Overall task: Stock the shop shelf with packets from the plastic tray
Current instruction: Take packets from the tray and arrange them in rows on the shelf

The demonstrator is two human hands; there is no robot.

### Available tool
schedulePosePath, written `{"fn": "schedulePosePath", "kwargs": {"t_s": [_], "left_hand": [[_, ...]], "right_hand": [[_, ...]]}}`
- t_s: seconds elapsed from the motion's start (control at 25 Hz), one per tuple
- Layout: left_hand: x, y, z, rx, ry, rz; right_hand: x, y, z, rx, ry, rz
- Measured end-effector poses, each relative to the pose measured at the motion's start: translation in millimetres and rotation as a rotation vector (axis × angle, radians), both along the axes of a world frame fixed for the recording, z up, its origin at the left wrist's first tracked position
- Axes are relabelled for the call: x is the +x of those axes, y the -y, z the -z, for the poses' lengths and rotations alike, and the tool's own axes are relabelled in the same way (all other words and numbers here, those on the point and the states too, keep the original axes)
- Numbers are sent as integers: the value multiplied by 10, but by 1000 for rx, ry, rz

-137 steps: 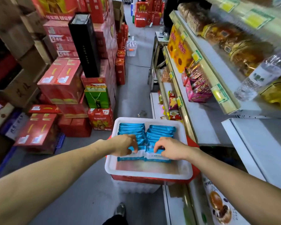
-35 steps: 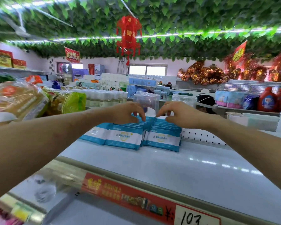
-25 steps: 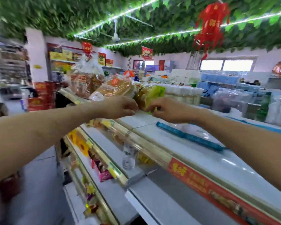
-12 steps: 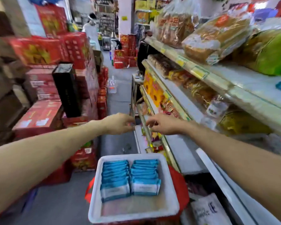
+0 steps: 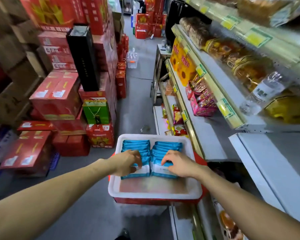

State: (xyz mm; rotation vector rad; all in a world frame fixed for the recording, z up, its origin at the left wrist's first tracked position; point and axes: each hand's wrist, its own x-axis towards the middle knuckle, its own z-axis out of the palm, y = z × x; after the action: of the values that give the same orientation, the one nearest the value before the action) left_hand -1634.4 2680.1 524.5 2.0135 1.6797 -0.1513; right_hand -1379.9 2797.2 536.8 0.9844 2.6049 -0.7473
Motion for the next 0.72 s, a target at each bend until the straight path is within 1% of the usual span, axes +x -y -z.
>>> {"fn": "schedulePosePath", "kwargs": {"t_s": [0.12, 0.28, 0.44, 0.72], "left_hand": [[-8, 21, 34, 32, -8, -1], [37, 19, 58, -8, 8, 12], [90, 58, 128, -62, 29, 30], [123, 61, 167, -39, -14, 47]], "right_hand": [[48, 39, 73, 28, -36, 4], [52, 73, 88, 16, -44, 4], [91, 131, 152, -23, 16, -36], [140, 169, 188, 23, 98, -148]]}}
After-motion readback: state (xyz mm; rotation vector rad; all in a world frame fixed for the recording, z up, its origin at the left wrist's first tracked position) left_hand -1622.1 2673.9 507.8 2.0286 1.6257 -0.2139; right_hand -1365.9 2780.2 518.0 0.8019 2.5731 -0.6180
